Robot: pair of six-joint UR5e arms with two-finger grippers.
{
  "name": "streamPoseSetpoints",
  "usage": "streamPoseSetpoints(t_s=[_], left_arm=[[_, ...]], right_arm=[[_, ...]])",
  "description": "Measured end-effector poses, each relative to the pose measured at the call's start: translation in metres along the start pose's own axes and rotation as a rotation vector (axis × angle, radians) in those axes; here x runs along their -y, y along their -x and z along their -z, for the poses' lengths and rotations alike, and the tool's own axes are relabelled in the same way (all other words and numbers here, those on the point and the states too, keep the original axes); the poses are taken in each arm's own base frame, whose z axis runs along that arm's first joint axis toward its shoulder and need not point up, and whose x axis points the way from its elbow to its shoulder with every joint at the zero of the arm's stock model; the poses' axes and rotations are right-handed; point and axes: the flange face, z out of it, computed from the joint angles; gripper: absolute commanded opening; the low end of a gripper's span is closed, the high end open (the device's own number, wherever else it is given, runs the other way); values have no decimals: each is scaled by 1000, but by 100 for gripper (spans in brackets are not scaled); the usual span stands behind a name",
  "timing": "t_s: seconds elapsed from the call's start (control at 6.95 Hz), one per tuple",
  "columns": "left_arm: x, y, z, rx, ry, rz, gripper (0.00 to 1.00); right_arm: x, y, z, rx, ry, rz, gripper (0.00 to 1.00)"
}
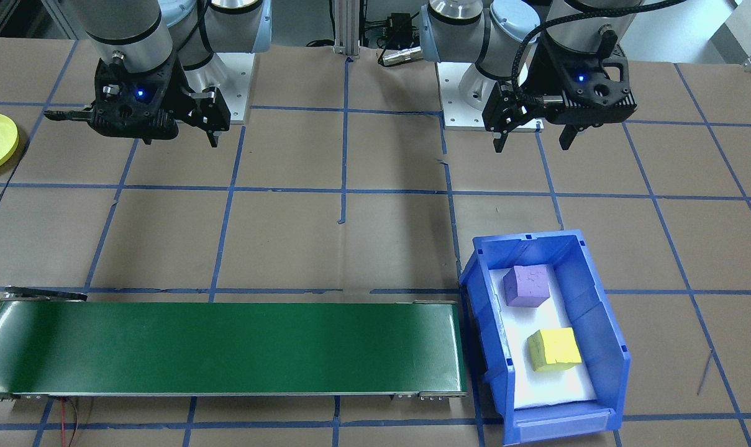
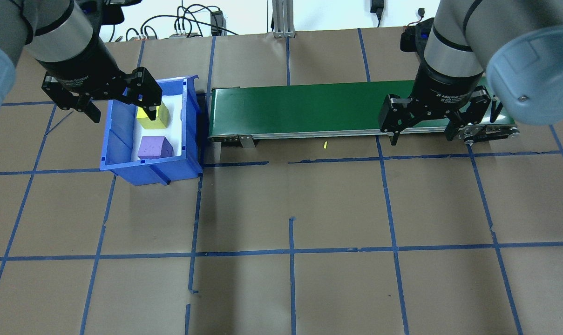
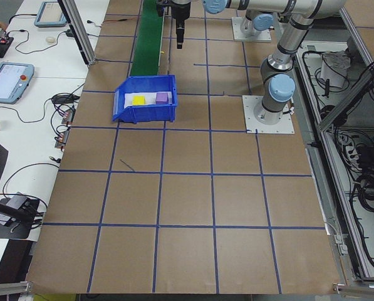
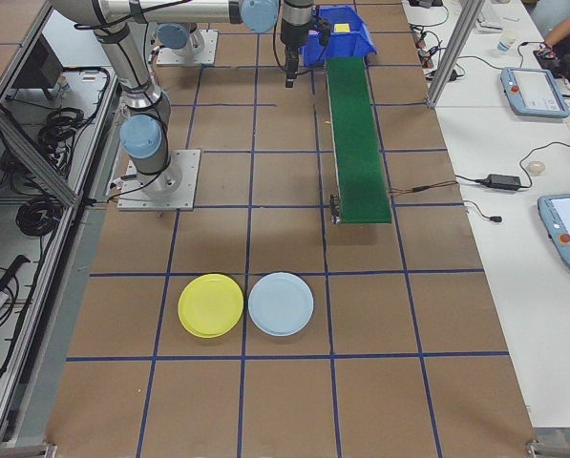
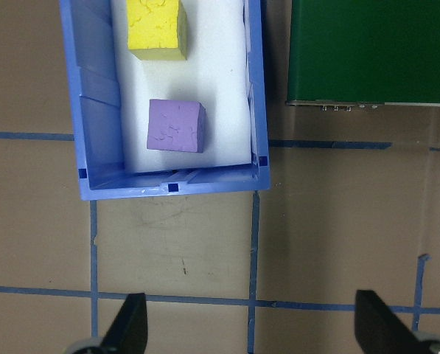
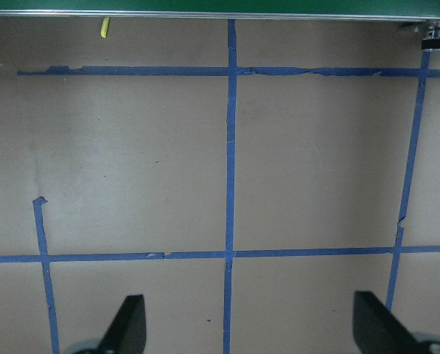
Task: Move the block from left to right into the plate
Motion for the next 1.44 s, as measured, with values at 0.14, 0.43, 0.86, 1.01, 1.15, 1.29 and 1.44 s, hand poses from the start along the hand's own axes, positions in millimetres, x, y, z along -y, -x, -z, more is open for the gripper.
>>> streamPoseSetpoints(t_s=[0.14,0.43,0.86,1.01,1.15,1.29,1.44], left_arm=[[0,0,0,-1,1,-1,100],[0,-1,0,-3,2,-4,100],[22,25,-23,-3,27,-49,100],[52,49,-54,-11,46,-38,100],[78,63,-89,-14,53,-38,100],[100,68,-123,-16,50,-41,100],[116,70,-154,-22,49,-43,100]], right_arm=[[0,0,0,0,0,0,100],[0,0,0,0,0,0,100],[0,0,0,0,0,0,100],[0,0,0,0,1,0,100],[0,0,-1,0,1,0,100],[0,0,-1,0,1,0,100],[0,0,-1,0,2,0,100]])
